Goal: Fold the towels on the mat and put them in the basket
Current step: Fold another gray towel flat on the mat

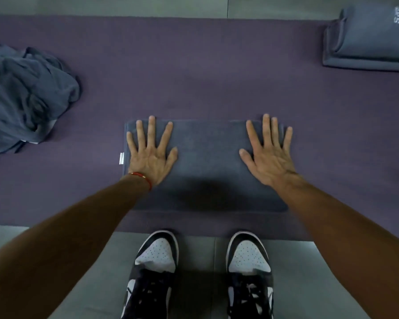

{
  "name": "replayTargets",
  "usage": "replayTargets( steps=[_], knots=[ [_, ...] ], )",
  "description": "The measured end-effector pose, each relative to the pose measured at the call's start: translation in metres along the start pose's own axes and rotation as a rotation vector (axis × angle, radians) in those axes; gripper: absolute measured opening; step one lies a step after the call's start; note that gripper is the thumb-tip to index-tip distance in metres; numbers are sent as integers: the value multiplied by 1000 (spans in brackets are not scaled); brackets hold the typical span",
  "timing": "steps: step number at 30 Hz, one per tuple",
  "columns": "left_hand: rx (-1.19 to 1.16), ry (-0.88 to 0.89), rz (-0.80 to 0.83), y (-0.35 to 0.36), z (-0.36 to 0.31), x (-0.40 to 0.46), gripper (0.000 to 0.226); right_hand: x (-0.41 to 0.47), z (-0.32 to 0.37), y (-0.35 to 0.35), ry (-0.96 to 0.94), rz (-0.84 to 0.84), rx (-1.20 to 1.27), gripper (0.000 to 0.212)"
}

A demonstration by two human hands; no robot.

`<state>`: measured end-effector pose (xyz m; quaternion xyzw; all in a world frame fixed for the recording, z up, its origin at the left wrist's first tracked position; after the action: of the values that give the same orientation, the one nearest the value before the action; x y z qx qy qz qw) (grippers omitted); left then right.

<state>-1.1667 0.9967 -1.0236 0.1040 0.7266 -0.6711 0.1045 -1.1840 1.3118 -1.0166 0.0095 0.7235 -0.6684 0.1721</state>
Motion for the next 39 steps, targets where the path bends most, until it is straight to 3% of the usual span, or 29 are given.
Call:
replayTargets(
  steps=[9,11,14,18,21,25,27,33,37,39],
  knots=[
    [-5,31,-46,-6,-1,-2,72,6,4,-12,38,10,-43,80],
    [-91,7,-137,-19,2,9,67,18,10,-27,63,-62,-6,70],
    [-22,-2,-240,-43,20,33,52,43,-1,-49,68,-116,52,49],
    [-165,-19,100,-67,48,65,43,56,-36,-60,69,82,214,37],
    [-40,47,352,-82,56,80,37,58,-52,-59,47,219,342,28],
    [-34,130,609,-113,70,97,20,68,-68,-69,36,195,392,18],
    [-145,123,625,-131,76,108,20,74,-73,-84,10,106,426,19],
    [-183,24,213,-141,56,156,25,128,-83,-112,109,-93,490,23],
    [-147,-31,-222,-119,10,140,53,135,-48,-96,122,-253,121,43],
    [-99,65,-275,-98,-25,121,57,126,-13,-82,32,-286,78,53]
  ],
)
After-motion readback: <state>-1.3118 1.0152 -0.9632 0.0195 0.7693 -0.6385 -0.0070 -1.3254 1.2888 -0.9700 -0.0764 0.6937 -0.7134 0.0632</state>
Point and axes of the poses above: each hand's wrist, its own x-axis towards the middle knuckle, its own y-axis out of the palm, z = x × y, the point moved 2 cm from there along x, towards the middle knuckle, and after that the axes turned 4 degrees about -x, right-handed, at the moved point
